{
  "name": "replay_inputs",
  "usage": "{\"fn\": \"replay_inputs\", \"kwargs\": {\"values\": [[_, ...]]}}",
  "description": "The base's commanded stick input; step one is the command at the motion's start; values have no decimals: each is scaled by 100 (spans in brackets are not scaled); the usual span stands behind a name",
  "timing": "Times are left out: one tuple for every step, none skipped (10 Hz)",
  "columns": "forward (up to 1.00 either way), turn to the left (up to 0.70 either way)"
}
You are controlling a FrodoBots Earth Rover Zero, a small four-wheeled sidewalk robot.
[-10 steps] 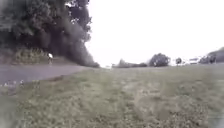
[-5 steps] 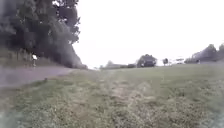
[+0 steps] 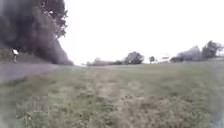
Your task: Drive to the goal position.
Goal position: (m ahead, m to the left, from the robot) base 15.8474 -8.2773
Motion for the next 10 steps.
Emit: {"fn": "replay_inputs", "kwargs": {"values": [[50,-6],[50,-3],[50,-1],[50,0],[50,0],[50,0],[50,0],[50,0],[50,0],[50,0]]}}
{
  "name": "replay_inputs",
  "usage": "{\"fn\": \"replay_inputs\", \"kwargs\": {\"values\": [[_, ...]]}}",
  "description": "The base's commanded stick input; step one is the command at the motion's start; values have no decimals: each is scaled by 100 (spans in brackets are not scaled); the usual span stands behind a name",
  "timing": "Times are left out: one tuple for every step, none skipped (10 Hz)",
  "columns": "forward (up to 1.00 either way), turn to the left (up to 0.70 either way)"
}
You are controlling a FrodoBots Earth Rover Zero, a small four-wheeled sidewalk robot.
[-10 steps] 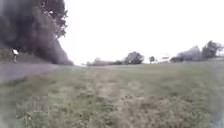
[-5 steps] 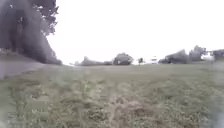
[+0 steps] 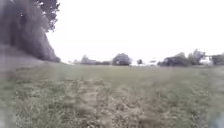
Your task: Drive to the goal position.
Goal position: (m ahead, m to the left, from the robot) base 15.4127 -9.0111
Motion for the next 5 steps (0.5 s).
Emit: {"fn": "replay_inputs", "kwargs": {"values": [[50,0],[50,0],[50,0],[50,0],[50,-1]]}}
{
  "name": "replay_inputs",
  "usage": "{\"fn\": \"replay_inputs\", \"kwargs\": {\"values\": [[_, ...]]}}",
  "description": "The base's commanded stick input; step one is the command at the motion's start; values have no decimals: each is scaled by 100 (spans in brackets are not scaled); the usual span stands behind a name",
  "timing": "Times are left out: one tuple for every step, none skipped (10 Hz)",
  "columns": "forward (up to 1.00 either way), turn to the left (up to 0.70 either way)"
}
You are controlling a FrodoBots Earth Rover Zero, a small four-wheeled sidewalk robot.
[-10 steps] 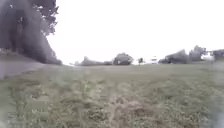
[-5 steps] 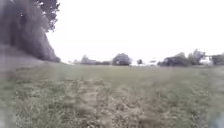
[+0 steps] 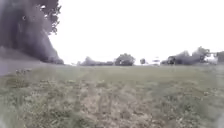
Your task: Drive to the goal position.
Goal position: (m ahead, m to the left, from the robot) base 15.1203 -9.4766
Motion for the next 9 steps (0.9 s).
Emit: {"fn": "replay_inputs", "kwargs": {"values": [[50,-7],[50,-14],[50,-38],[50,-40],[50,-41],[50,-41],[50,-46],[50,-48],[50,-50]]}}
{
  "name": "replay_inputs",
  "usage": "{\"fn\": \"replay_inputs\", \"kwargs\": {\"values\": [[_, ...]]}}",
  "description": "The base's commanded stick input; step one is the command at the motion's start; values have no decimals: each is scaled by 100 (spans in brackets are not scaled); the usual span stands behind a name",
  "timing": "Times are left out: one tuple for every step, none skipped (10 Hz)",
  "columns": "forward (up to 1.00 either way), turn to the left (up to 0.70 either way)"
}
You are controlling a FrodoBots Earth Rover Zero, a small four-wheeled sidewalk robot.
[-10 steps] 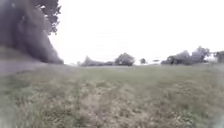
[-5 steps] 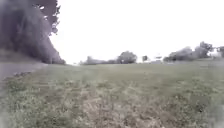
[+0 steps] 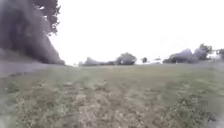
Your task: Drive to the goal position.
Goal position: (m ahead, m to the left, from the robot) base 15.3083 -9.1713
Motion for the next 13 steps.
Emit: {"fn": "replay_inputs", "kwargs": {"values": [[50,-50],[50,-50],[50,-50],[50,-50],[50,-50],[50,-50],[50,-50],[50,-50],[50,-50],[50,-21],[50,-10],[50,0],[50,0]]}}
